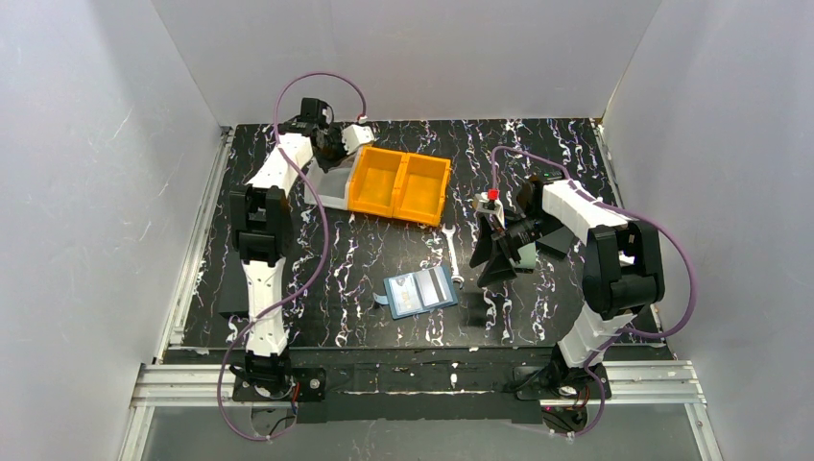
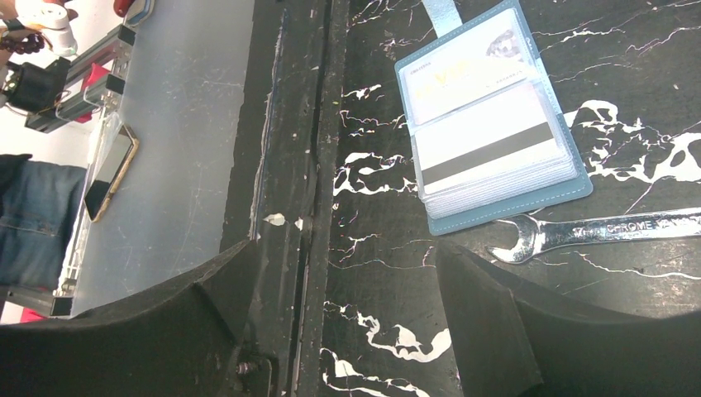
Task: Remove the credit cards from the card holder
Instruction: Place the credit card in the storage box.
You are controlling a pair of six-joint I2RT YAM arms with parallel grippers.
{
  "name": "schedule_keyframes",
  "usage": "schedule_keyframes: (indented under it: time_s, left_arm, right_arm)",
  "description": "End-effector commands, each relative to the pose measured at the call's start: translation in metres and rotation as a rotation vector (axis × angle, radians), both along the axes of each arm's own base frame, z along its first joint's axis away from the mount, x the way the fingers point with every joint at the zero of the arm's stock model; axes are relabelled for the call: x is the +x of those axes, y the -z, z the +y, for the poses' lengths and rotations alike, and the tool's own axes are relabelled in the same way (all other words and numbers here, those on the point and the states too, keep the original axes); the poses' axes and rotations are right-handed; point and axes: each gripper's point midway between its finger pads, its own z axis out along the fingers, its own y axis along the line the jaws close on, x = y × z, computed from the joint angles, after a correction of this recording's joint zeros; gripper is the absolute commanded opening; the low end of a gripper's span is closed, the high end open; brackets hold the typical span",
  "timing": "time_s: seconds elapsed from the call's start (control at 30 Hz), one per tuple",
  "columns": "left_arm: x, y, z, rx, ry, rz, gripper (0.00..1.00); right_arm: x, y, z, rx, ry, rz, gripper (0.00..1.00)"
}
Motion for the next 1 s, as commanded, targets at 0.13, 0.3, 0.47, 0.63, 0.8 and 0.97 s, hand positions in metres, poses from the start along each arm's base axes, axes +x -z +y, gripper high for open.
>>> schedule_keyframes:
  time_s: [0.13, 0.3, 0.47, 0.63, 0.8, 0.97]
  left_arm:
    - [0.009, 0.011, -0.003, -0.049, -0.009, -0.001, 0.04]
    - [0.013, 0.014, -0.001, -0.051, -0.016, -0.01, 0.04]
    - [0.02, 0.014, 0.003, -0.044, -0.041, -0.046, 0.11]
    - [0.024, 0.018, 0.005, -0.042, -0.06, -0.054, 0.11]
    - [0.03, 0.012, 0.009, -0.035, -0.098, -0.094, 0.1]
    - [0.033, 0.0, 0.01, -0.034, -0.099, -0.133, 0.1]
  right_arm:
    - [0.007, -0.008, 0.003, 0.036, 0.014, 0.002, 0.87]
    - [0.007, -0.007, 0.003, 0.035, 0.015, 0.01, 0.87]
    - [0.007, -0.005, 0.003, 0.032, 0.015, 0.018, 0.88]
    - [0.007, -0.005, 0.003, 0.032, 0.017, 0.024, 0.88]
    - [0.007, -0.004, 0.003, 0.03, 0.017, 0.031, 0.88]
    - [0.007, -0.003, 0.003, 0.029, 0.018, 0.036, 0.88]
